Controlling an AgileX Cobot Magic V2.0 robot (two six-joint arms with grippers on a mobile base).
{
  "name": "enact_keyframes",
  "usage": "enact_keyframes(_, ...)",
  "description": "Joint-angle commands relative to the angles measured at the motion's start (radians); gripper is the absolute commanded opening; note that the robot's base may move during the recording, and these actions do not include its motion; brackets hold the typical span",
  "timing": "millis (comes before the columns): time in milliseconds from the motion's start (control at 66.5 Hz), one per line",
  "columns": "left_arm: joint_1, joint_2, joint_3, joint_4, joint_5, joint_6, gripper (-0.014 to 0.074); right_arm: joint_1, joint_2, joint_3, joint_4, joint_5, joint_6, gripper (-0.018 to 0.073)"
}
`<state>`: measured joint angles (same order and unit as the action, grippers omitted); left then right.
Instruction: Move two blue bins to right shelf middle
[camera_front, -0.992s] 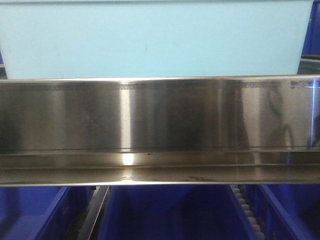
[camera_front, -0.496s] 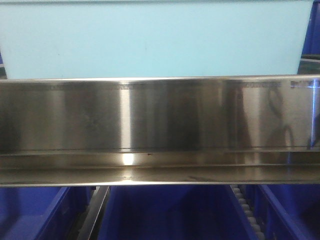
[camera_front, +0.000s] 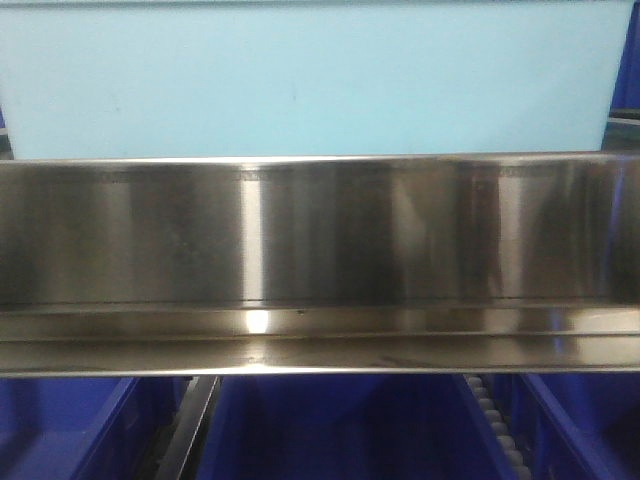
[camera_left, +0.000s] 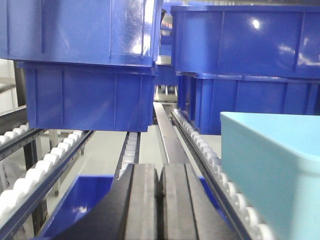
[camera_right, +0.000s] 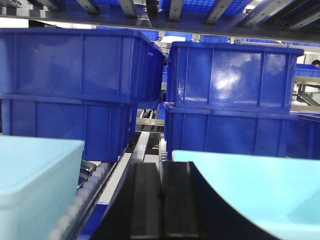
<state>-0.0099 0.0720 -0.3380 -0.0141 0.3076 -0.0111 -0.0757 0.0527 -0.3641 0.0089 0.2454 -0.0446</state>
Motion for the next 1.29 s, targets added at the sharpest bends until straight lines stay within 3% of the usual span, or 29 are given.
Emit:
enact_keyframes(0,0.004,0.091,-0.079,0.001,0.036,-0.005,-0.0111,0.001,0.072,-0.082,0.001,0.06,-0.006,-0.0162)
enact_keyframes(105,0.004,0.242,-0.199,-0.001,0.059,-0.005,-0.0111,0.001,0.204,-0.181,0.003,0.12,-0.006,-0.0162)
enact_keyframes(271,0.004,0.488,-0.392,-0.001,0.184,-0.005,-0.0111,0.001,0.409,-0.347,0.01,0.241,-0.006,-0.0162)
enact_keyframes(451,0.004,0.672,-0.542,-0.001,0.191,-0.005,-0.0111,0.001,0.622,-0.516,0.012,0.365,-0.006,-0.0162)
enact_keyframes(647,0.004,0.78,-0.579,-0.003,0.16,-0.005,-0.0111,0.001,0.729,-0.563,0.021,0.293,-0.006,-0.0162)
enact_keyframes(797,0.004,0.837,-0.579,-0.012,0.071,-0.005,-0.0111,0.001,0.789,-0.563,0.023,0.2,-0.006,-0.0162)
enact_keyframes(947,0.001,0.893,-0.606,-0.091,0.06,-0.005,-0.0111,0.01,0.86,-0.58,0.133,0.204,-0.006,-0.0162)
enact_keyframes(1098,-0.076,0.979,-0.726,-0.087,0.141,0.011,-0.0111,0.107,0.951,-0.644,0.156,0.236,-0.006,-0.0162)
enact_keyframes(1203,-0.168,1.051,-0.828,-0.073,0.216,0.011,-0.0111,0.205,1.035,-0.726,0.156,0.286,-0.006,-0.0162)
enact_keyframes(1278,-0.24,1.104,-0.897,-0.021,0.29,0.011,-0.0111,0.262,1.095,-0.787,0.156,0.325,-0.006,-0.016)
